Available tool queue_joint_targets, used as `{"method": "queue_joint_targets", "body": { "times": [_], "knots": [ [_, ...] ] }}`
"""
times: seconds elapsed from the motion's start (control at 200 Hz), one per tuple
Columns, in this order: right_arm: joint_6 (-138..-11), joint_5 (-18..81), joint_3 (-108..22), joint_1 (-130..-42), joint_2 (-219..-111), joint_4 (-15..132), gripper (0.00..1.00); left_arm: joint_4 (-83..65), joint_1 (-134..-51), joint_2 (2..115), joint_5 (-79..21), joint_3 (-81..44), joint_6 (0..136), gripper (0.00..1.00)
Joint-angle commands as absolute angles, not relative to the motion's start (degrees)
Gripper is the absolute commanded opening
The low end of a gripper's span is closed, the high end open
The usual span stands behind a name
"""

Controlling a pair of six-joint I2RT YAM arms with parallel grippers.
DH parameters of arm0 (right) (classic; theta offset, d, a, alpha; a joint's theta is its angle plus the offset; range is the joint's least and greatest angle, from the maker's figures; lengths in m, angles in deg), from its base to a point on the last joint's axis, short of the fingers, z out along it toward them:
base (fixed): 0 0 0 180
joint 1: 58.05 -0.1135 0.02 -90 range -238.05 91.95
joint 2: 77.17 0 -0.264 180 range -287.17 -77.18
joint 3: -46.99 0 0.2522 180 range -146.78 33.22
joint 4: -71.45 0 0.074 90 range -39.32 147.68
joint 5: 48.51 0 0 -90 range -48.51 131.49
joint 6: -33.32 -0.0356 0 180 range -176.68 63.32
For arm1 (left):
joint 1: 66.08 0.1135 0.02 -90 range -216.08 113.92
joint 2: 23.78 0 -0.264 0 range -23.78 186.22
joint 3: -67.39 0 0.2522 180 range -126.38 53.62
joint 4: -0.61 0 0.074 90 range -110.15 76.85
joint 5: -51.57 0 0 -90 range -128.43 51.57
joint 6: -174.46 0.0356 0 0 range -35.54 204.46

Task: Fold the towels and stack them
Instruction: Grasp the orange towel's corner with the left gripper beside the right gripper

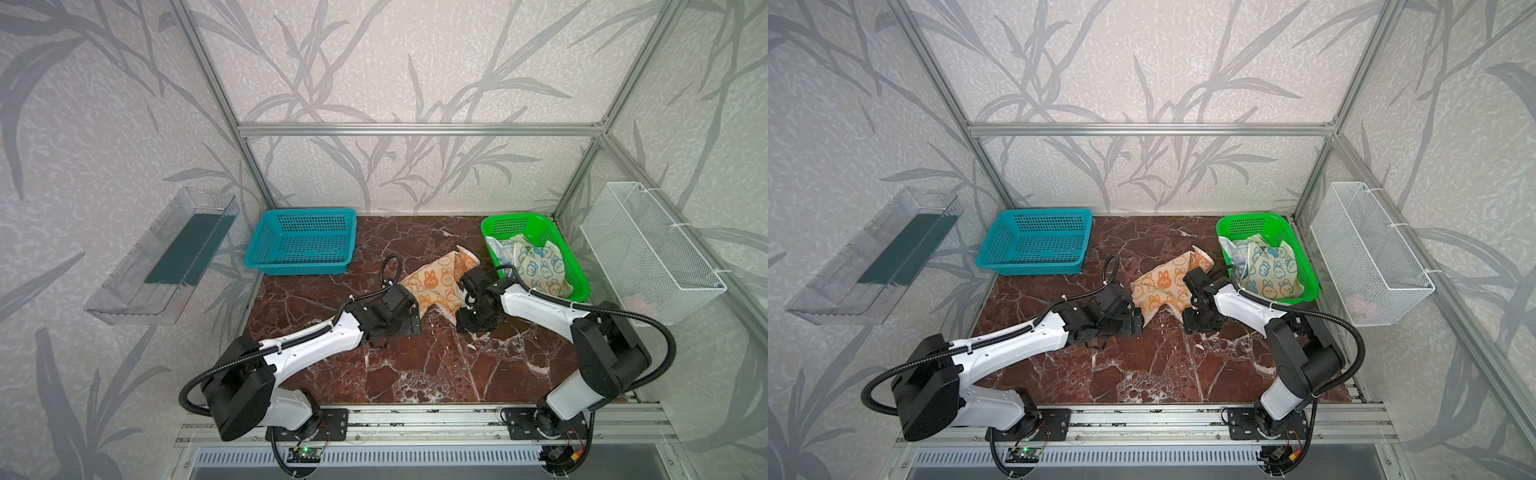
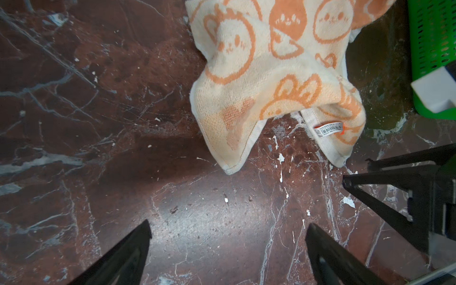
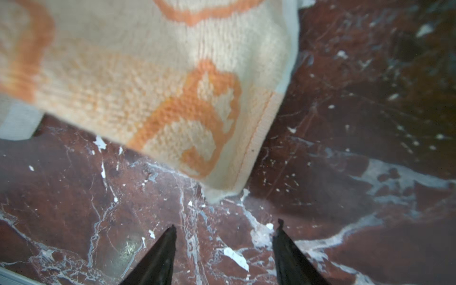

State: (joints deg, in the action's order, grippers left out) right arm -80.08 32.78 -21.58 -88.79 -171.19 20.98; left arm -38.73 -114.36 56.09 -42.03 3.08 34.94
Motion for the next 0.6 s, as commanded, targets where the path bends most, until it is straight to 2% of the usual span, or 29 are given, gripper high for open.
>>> {"method": "queue_joint_targets", "body": {
  "times": [0.0, 0.28, 0.595],
  "knots": [
    [-80.7, 31.3, -23.4, -88.6, -173.4, 22.9, 0.57, -38.1, -114.3, 57.0, -41.6, 1.8, 33.8, 0.99],
    [-80.8, 31.7, -25.4, -88.7, -177.6, 23.5, 0.51, -38.5, -114.3, 57.9, -41.8, 2.6, 33.8, 0.99],
    [-80.9, 33.1, -25.3, -88.8, -180.0, 23.1, 0.26, -38.1, -114.2, 59.9, -41.7, 2.2, 34.2, 0.99]
  ]
}}
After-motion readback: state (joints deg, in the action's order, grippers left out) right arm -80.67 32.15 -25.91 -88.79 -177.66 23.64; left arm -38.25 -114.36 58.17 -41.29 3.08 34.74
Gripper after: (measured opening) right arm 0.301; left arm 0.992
